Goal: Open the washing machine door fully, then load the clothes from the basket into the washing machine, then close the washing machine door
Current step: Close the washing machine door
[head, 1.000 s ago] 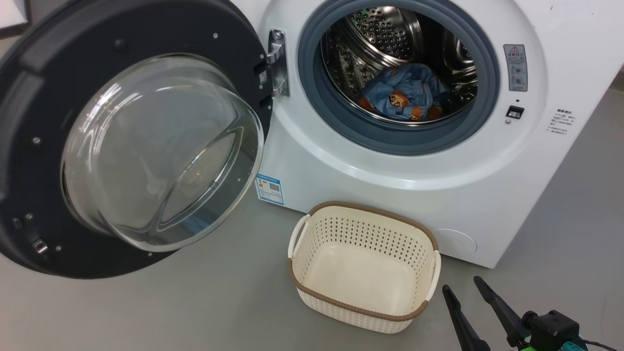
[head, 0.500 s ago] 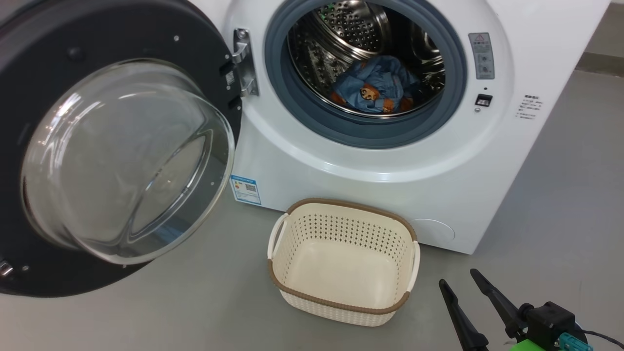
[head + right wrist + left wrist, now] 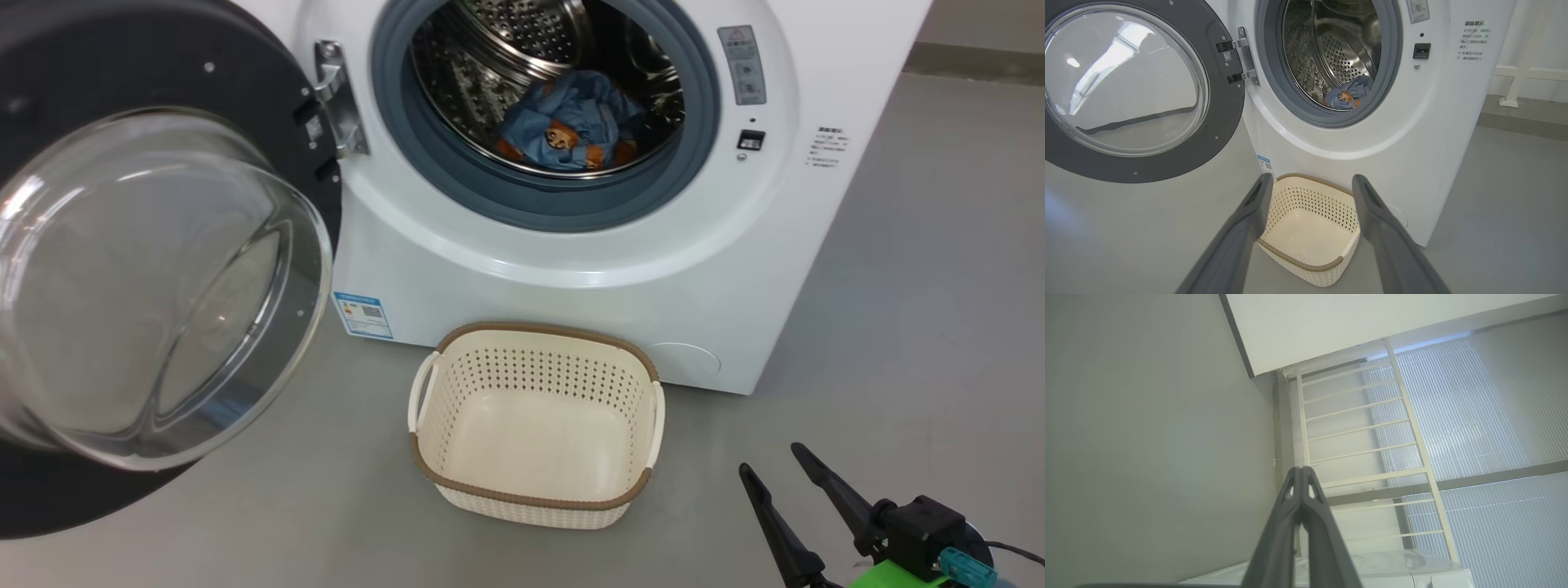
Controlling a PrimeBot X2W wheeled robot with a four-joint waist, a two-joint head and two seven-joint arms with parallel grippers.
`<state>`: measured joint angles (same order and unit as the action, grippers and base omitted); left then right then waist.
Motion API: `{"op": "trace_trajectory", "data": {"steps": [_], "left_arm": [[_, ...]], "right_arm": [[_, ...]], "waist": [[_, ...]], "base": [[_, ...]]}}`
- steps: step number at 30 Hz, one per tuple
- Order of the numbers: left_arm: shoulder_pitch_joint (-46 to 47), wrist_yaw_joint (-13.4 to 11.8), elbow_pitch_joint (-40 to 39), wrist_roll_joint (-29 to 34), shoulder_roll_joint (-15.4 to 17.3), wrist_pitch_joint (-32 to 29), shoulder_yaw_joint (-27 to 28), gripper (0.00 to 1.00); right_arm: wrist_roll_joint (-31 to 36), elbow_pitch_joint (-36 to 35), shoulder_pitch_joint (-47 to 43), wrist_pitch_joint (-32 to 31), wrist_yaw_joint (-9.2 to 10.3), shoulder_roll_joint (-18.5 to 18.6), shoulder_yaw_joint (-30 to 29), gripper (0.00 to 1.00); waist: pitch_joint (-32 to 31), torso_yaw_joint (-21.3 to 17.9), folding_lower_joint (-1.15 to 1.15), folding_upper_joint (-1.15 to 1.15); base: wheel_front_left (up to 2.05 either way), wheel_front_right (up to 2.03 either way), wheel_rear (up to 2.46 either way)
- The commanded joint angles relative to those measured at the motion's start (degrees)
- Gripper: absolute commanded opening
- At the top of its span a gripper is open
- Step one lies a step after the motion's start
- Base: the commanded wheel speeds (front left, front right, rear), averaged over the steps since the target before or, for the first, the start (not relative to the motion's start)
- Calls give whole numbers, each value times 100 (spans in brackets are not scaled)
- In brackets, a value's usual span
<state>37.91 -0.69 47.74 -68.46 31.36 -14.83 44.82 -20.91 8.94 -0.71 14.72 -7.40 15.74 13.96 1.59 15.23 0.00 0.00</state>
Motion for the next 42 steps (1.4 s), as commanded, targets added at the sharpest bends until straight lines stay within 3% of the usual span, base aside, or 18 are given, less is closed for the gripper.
{"op": "trace_trajectory", "data": {"steps": [1,14,31,42], "left_arm": [[137,-11,-103,-34,331,-114,0,0],[371,-94,237,-170,297,-690,-185,0],[480,47,680,-207,273,-1264,-436,0],[509,58,859,-288,297,-2074,-632,0]], "right_arm": [[-47,-119,180,28,-9,118,112,100],[-62,-114,224,28,-9,178,140,100],[-60,-98,270,28,-9,241,173,100],[-78,-101,279,28,-9,303,180,100]], "waist": [[33,-63,0,0],[95,-159,0,0],[149,-190,0,0],[172,-201,0,0]], "base": [[0,0,0],[0,0,0],[0,0,0],[0,0,0]]}}
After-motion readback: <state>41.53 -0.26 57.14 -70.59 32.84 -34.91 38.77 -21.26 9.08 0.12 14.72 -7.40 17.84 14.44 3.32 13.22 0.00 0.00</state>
